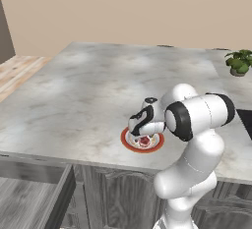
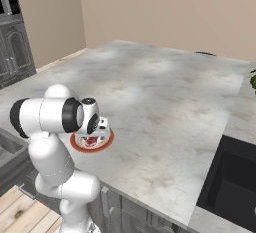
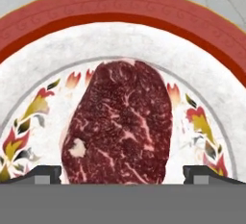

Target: Pick up the knife from the drawer and place it on the cutting board. Then place the meat from the plate to the cutting board.

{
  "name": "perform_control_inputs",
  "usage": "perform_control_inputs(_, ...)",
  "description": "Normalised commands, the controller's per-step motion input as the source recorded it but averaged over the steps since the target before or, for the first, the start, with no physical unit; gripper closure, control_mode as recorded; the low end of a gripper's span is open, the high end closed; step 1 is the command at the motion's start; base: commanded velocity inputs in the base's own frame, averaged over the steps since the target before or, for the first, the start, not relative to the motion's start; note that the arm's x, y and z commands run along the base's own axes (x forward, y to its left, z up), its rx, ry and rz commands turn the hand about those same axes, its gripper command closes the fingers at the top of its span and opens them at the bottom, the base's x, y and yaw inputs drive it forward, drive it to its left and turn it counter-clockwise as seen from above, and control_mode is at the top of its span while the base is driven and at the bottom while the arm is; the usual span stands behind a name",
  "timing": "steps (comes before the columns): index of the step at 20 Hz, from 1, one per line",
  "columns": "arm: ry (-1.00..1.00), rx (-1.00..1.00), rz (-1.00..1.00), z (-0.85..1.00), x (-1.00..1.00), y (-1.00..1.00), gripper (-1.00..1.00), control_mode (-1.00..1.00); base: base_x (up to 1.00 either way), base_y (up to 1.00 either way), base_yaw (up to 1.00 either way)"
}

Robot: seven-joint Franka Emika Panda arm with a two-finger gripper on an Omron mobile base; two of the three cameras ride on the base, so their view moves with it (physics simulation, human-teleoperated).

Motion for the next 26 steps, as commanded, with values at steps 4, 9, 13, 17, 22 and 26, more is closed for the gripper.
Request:
perform_control_inputs(4, 0.00, 0.00, 0.00, -0.32, 0.10, 0.00, -1.00, -1.00, 0.00, 0.00, 0.00)
perform_control_inputs(9, 0.00, 0.00, 0.00, -0.39, 0.02, 0.18, 1.00, -1.00, 0.00, 0.00, 0.00)
perform_control_inputs(13, 0.00, 0.00, 0.00, -0.39, 0.00, 0.33, 1.00, -1.00, 0.00, 0.00, 0.00)
perform_control_inputs(17, 0.00, 0.00, 0.00, -0.40, 0.00, 0.55, 1.00, -1.00, 0.00, 0.00, 0.00)
perform_control_inputs(22, 0.03, 0.00, 0.00, -0.48, 0.00, 0.84, 1.00, -1.00, 0.00, 0.00, 0.00)
perform_control_inputs(26, 0.05, 0.02, 0.00, -0.54, -0.05, 1.00, 1.00, -1.00, 0.00, 0.00, 0.00)
